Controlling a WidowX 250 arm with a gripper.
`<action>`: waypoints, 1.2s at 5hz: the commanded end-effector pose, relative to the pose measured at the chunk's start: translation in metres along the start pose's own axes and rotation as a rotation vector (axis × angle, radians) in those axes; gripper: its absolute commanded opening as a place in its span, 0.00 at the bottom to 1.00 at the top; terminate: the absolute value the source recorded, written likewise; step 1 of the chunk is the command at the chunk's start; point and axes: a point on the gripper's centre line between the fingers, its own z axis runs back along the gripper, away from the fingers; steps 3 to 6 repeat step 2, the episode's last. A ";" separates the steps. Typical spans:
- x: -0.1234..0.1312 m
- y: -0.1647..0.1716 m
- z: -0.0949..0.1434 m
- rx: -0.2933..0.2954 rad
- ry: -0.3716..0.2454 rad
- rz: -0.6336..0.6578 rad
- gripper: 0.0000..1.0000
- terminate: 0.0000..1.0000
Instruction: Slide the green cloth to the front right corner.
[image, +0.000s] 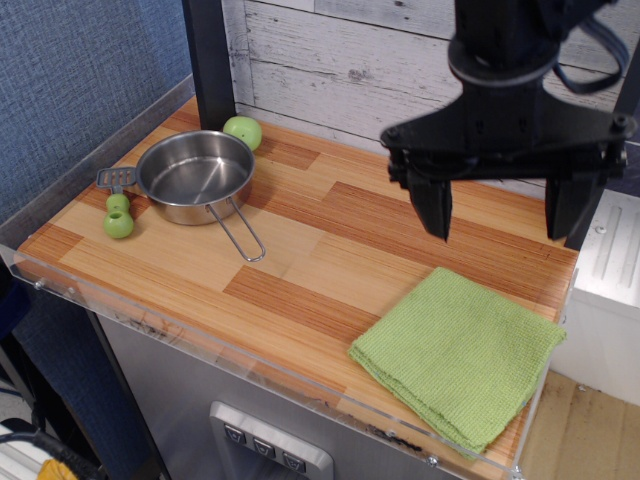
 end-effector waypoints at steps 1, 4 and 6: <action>0.007 -0.002 0.016 -0.036 -0.048 0.011 1.00 0.00; 0.007 -0.002 0.016 -0.036 -0.048 0.011 1.00 1.00; 0.007 -0.002 0.016 -0.036 -0.048 0.011 1.00 1.00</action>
